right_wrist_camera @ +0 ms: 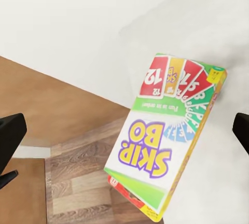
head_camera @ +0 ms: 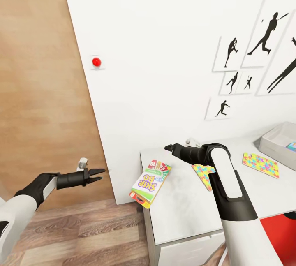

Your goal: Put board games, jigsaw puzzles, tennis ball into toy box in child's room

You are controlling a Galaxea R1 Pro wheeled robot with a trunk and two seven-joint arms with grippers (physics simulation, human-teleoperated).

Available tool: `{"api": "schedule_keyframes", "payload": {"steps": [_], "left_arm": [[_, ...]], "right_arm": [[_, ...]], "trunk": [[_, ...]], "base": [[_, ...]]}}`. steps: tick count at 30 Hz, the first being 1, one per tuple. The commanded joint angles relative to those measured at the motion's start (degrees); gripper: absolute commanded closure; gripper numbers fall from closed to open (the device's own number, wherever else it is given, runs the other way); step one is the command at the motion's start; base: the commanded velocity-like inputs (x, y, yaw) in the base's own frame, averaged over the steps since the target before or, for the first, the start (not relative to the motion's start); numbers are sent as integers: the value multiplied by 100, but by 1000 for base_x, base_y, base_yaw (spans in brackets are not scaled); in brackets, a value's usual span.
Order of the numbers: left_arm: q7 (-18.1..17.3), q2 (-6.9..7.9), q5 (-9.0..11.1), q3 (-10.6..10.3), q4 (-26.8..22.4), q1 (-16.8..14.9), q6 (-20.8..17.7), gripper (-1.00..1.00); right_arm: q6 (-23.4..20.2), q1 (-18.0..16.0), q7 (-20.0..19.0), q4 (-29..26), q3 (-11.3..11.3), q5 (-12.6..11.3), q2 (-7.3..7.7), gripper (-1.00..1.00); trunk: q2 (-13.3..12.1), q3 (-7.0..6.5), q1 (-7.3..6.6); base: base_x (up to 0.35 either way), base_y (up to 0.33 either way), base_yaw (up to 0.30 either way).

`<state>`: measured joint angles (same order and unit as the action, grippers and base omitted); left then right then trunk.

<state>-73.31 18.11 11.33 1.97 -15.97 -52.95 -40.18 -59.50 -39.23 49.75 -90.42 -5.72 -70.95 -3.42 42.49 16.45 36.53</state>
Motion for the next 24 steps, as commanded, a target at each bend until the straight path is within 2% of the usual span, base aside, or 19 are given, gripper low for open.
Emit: {"api": "schedule_keyframes", "payload": {"steps": [1, 10, 24], "left_arm": [[-28, 41, -13, 15, -3, -3, -86, -100], [-44, 286, -33, 5, -27, -36, -396, -100], [-24, 291, -42, -56, -29, -40, -446, -100]], "right_arm": [[-18, -6, 58, -4, 1, -48, -1, -100], [-17, -6, 59, -2, -4, -42, -4, -100], [5, -61, 143, -11, -6, -42, -11, -100]], "trunk": [[49, 27, 24], [409, 189, 222], [971, 440, 529]], "base": [[0, 0, 0], [0, 0, 0], [0, 0, 0]]}}
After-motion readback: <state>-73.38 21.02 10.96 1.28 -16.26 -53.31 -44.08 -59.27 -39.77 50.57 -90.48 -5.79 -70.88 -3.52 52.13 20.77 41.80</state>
